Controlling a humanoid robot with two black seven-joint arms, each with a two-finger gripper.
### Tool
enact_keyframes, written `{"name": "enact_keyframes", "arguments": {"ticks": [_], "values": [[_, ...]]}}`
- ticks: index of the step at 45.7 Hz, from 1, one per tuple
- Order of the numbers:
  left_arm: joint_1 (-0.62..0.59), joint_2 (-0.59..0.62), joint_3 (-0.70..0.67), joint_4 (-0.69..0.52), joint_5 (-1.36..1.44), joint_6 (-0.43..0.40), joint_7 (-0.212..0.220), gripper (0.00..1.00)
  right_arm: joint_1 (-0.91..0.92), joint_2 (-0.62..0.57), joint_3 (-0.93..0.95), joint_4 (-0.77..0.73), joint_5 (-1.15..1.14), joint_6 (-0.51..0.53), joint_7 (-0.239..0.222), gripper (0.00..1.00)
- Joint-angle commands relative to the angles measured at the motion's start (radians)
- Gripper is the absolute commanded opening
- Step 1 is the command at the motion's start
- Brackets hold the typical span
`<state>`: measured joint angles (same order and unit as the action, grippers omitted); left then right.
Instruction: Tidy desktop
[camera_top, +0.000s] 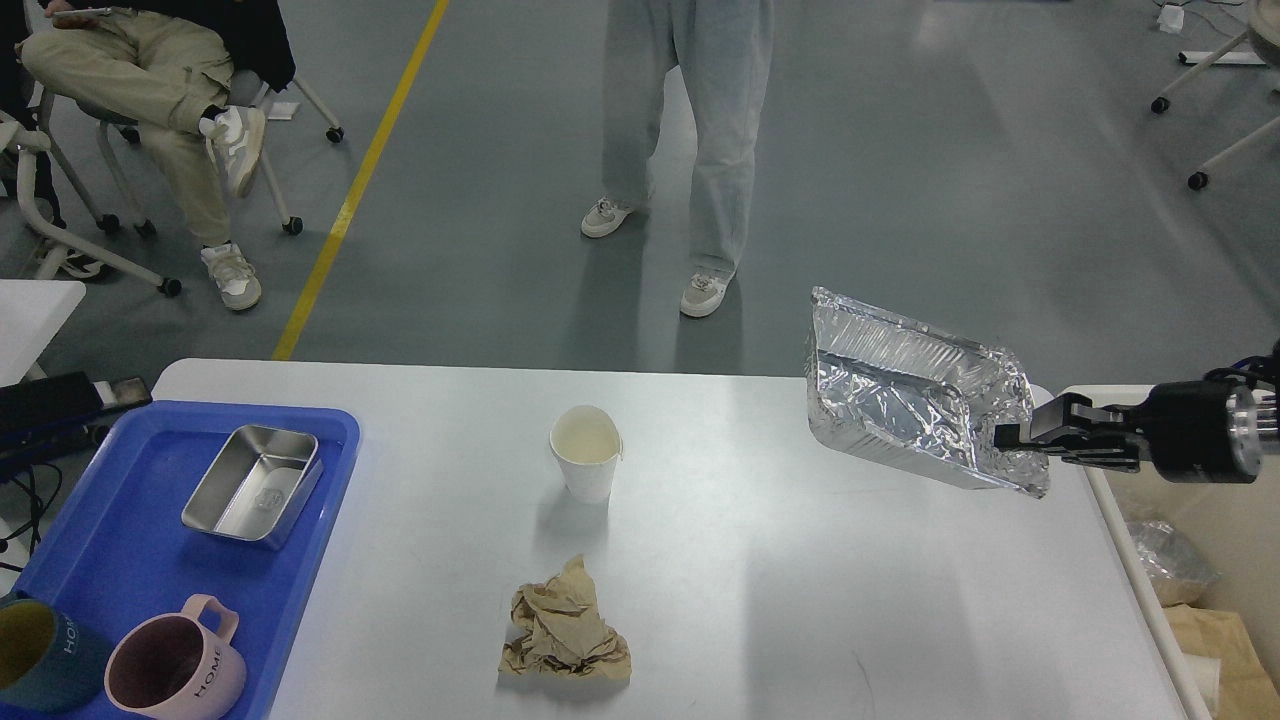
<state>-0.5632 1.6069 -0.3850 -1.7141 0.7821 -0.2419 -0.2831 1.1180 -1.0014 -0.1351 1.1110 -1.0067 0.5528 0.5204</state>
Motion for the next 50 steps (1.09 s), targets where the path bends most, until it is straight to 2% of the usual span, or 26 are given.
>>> {"name": "enact_keyframes", "arguments": {"ticks": [1,10,20,29,37,44,50], "values": [[-0.030,0.093,-0.002,-0.027,0.008,-0.028,-0.007,0.96,-0.001,0.003,-0.003,-0.002,-0.001,-0.004,0.000,0.00],[-0.110,0.189,-0.008,-0.045,0.009,-0.111,-0.013,0.96,-0.003,0.006,-0.003,-0.007,-0.001,-0.004,0.000,0.00],[-0.109,0.171,-0.008,-0.044,0.054,-0.116,-0.010,0.96,-0.004,0.007,-0.003,-0.008,-0.003,-0.004,0.000,0.00],[-0.087,0.002,0.005,0.028,0.069,-0.116,0.004,0.97,-0.004,0.007,-0.004,-0.008,-0.003,-0.004,0.000,0.00],[-0.087,-0.096,0.008,0.076,0.074,-0.108,0.007,0.96,-0.006,0.007,-0.004,-0.008,-0.003,-0.004,0.000,0.00],[-0.089,-0.156,0.006,0.076,0.166,-0.011,0.013,0.96,-0.004,0.029,-0.004,-0.008,-0.001,-0.007,-0.003,0.00],[-0.095,-0.186,0.006,0.076,0.178,-0.008,0.013,0.96,-0.004,0.029,-0.004,-0.008,-0.001,-0.008,-0.003,0.00]]}}
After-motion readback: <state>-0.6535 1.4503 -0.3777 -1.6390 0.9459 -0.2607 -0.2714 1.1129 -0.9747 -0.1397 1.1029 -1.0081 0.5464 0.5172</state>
